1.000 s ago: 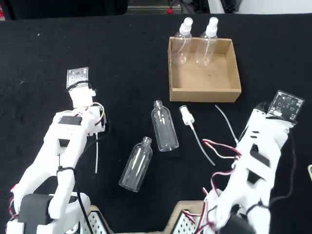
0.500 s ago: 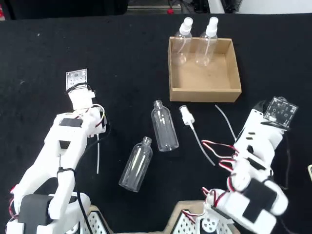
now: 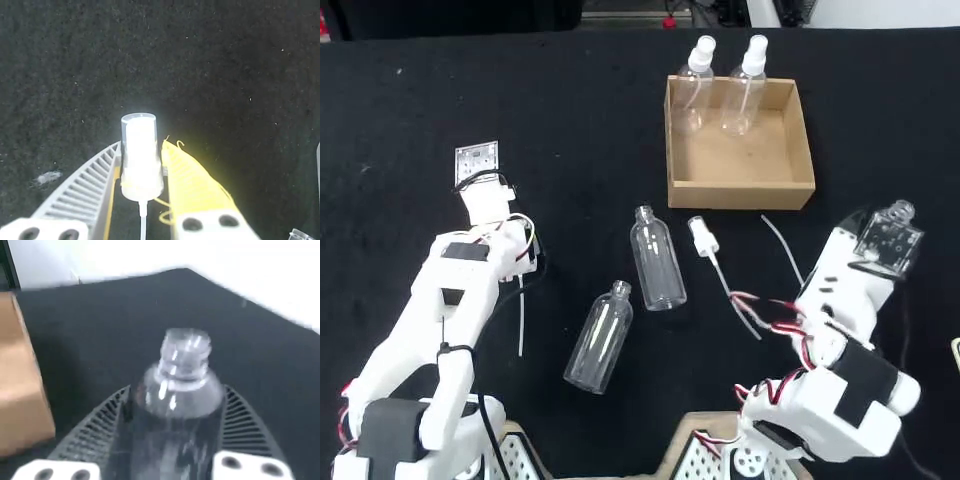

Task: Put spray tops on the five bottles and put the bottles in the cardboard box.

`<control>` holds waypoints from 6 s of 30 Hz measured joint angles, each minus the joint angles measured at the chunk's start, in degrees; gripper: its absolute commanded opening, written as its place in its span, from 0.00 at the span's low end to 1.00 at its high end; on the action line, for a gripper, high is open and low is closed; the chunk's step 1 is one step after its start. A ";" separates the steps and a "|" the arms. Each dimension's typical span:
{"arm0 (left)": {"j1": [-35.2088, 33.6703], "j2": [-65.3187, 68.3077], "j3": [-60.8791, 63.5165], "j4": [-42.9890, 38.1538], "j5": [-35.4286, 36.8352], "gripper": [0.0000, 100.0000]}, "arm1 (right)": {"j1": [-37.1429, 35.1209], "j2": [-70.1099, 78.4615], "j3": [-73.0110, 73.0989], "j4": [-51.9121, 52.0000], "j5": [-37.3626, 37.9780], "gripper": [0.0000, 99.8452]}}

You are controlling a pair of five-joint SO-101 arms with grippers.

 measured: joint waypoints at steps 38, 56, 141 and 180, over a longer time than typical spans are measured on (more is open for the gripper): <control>0.00 0.00 0.00 0.00 0.00 0.03 | 0.44 -12.92 11.34 0.35 0.00 0.39; 0.00 0.00 0.00 0.00 0.00 0.03 | 1.49 -42.73 16.62 26.29 0.00 0.39; 0.00 0.00 0.53 0.00 0.00 0.03 | 0.18 -81.76 17.67 75.25 4.48 0.34; 0.00 0.00 0.62 0.00 0.00 0.03 | 0.18 -59.78 9.41 65.49 4.75 0.17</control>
